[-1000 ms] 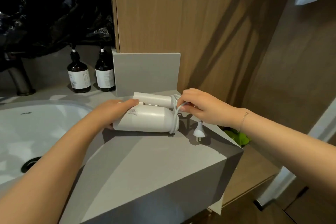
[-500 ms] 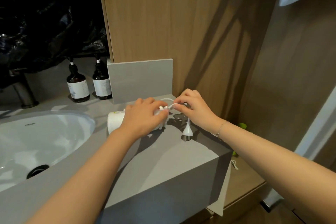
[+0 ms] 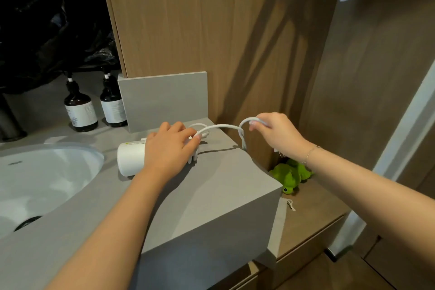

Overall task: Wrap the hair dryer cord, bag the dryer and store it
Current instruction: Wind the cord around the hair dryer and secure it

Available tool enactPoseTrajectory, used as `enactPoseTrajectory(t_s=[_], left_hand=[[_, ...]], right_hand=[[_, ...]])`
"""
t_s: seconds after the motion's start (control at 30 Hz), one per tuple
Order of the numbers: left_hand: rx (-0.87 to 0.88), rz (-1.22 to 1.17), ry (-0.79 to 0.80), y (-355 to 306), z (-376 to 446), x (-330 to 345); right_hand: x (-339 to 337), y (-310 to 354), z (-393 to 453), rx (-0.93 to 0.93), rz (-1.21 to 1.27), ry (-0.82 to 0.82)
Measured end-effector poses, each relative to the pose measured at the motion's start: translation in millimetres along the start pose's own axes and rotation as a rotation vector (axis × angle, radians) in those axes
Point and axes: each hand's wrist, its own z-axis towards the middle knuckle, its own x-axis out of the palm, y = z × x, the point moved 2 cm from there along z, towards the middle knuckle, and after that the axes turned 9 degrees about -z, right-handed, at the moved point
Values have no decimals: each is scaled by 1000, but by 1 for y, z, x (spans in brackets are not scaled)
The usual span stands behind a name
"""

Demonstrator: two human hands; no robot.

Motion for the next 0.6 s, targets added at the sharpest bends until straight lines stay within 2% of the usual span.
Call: enactPoseTrajectory(t_s=[0.1, 0.17, 0.27, 0.37, 0.47, 0.53, 0.6], left_hand=[[-13, -4, -10, 0, 0, 0], [-13, 19, -5, -1, -1, 0], [-4, 51, 0, -2, 0, -1], [-9, 50, 6, -1, 1, -1], [-16, 48, 6, 0, 2, 0], [-22, 45, 9, 1, 3, 0], [-26, 40, 12, 1, 3, 0]], right_hand=[[-27, -11, 2, 203, 453, 26], [-42, -13, 1, 319, 633, 61], [-54, -23, 0, 493, 864, 21], [-60, -51, 0, 660, 1222, -119], [-65, -94, 2, 811, 1475, -349], [-70, -132, -2, 893, 1537, -486], [-69, -168, -13, 984, 1449, -497]])
